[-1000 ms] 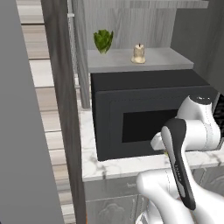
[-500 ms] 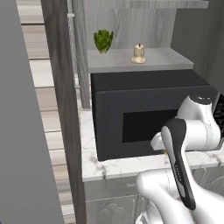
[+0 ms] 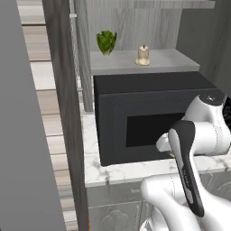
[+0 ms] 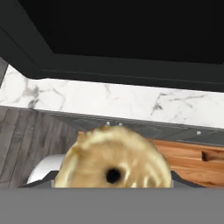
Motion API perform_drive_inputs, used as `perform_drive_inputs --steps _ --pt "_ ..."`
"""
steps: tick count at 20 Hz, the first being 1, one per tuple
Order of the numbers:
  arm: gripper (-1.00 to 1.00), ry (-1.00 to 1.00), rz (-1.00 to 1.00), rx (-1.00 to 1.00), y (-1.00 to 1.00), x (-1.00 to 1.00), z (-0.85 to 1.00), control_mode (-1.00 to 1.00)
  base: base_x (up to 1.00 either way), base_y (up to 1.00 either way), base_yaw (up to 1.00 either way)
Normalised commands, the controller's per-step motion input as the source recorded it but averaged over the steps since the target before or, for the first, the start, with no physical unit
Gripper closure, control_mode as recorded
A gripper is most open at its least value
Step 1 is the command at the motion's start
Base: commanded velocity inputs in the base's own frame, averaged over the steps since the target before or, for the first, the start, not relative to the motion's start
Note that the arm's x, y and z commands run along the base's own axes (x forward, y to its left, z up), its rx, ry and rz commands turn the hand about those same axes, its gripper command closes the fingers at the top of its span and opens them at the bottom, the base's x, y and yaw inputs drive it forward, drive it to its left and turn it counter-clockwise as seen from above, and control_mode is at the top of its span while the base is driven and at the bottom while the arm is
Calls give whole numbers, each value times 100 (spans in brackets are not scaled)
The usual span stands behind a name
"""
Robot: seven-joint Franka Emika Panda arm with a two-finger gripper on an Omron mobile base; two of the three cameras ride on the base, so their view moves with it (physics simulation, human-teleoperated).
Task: Pick the candle and candle from the dining table and place them in the open cabinet. Close the cabinet after placing the objects.
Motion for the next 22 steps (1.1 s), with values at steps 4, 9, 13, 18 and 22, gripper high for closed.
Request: perform_drive_inputs --steps 4,9,13,18,22 --pt "100 -7 0 -3 4 4 49 -100 0 0 0" --pt "100 -1 0 -2 0 4 45 -100 0 0 0" --pt "100 -1 0 -1 -1 7 34 -100 0 0 0" --pt "100 -4 0 0 0 16 29 -100 0 0 0" --pt "100 -11 0 0 0 32 18 -100 0 0 0"
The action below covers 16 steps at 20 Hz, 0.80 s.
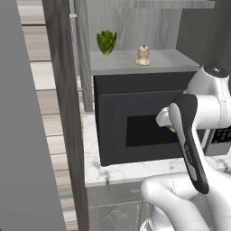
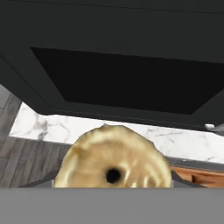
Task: Pick the candle and candle from the dining table and place them in the open cabinet. Close the cabinet after placing the objects.
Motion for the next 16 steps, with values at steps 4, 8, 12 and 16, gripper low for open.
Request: perform_drive_inputs --steps 4,8,12,16 --pt "100 -13 0 0 -1 31 18 -100 0 0 0" --pt "100 -14 0 0 -3 19 28 -100 0 0 0" --pt "100 -15 0 0 -15 2 38 -100 0 0 0" --pt "100 -9 0 -2 -19 17 30 -100 0 0 0"
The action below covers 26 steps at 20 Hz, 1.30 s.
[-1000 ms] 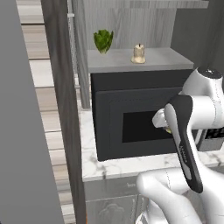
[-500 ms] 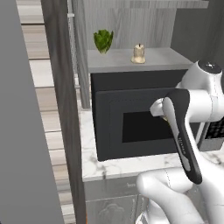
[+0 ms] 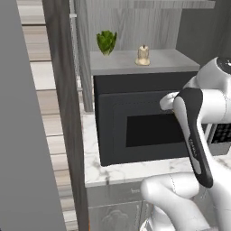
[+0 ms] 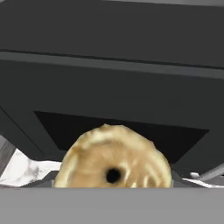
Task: Pick the candle and candle from the dining table and place them in the open cabinet. Close the cabinet after placing the objects.
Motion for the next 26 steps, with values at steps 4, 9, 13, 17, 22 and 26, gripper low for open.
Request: perform_drive_inputs --steps 4,9,13,17,22,26 --pt "100 -5 0 -3 -11 26 29 -100 0 0 0" --pt "100 -5 0 -3 -4 28 26 -100 0 0 0" --pt "100 -5 0 -2 -1 28 24 -100 0 0 0" --pt "100 -1 0 0 0 31 5 -100 0 0 0" --pt "100 -3 0 -1 0 20 0 -100 0 0 0" --pt "100 -3 0 0 0 21 0 -100 0 0 0"
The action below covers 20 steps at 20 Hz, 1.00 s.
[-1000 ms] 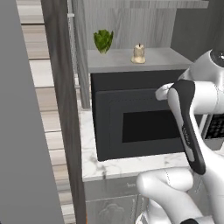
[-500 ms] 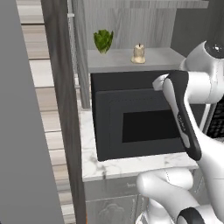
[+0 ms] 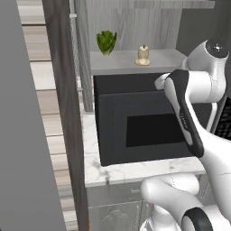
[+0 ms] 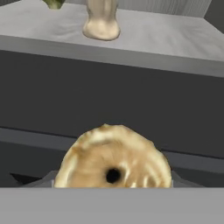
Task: Pick the candle and candle from the dining table and place them in the open cabinet. Close the cabinet after placing the objects.
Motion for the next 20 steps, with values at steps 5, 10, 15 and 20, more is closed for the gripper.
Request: perform_drive_inputs --steps 5,10,15,20 --pt "100 -4 0 0 -2 16 0 -100 0 0 0" --pt "100 -5 0 0 -2 21 0 -100 0 0 0" --pt "100 -1 -1 0 -14 33 17 -100 0 0 0" --pt "100 0 -2 0 -15 34 38 -100 0 0 0"
